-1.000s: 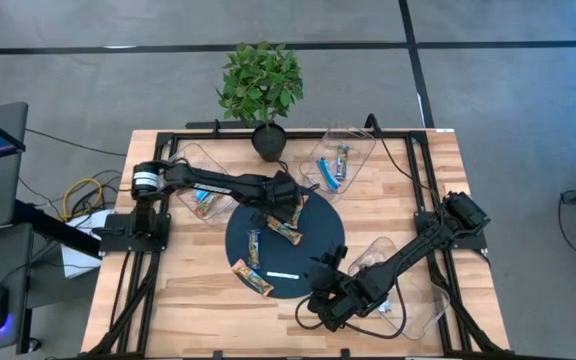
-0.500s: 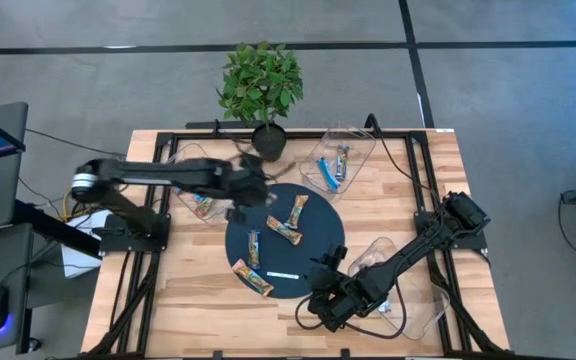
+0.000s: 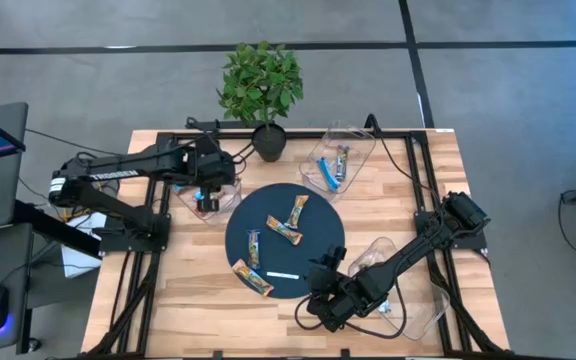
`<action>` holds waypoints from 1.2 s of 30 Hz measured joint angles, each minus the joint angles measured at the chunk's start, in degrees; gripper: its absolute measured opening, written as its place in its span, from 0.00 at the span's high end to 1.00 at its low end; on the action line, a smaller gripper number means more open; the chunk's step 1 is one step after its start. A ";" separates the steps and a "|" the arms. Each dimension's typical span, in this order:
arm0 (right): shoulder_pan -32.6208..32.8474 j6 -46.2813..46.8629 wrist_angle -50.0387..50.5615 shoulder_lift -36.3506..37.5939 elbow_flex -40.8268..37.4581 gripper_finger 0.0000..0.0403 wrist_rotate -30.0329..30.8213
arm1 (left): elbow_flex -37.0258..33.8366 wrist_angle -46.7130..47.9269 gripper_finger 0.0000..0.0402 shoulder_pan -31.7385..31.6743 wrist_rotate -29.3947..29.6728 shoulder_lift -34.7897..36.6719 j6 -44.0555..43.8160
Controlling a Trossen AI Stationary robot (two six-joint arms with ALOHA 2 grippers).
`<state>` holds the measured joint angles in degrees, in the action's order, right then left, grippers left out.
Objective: Pick and place Granola Bars by type
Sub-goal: Put the red granola bar into the top left transparent bin, then put the yellow granola bar into the bottom transparent bin
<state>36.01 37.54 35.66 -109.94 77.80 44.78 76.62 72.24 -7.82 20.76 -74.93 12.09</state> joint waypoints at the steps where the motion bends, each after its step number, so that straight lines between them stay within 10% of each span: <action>1: 0.00 0.00 -0.02 -0.01 0.00 0.45 -0.10 | 0.00 0.17 0.88 -0.45 -0.36 -0.22 -0.13; 24: -0.57 -0.04 0.17 -0.01 0.00 0.45 -2.89 | -21.08 -0.46 0.88 -17.66 0.45 -3.17 1.63; 36: -1.11 -0.04 -0.17 -0.01 0.00 0.45 -2.89 | -21.27 -5.75 0.68 -17.46 -0.70 -3.16 3.13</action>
<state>34.89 37.50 35.48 -109.95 77.80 41.89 55.35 66.49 -25.28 20.06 -78.08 15.22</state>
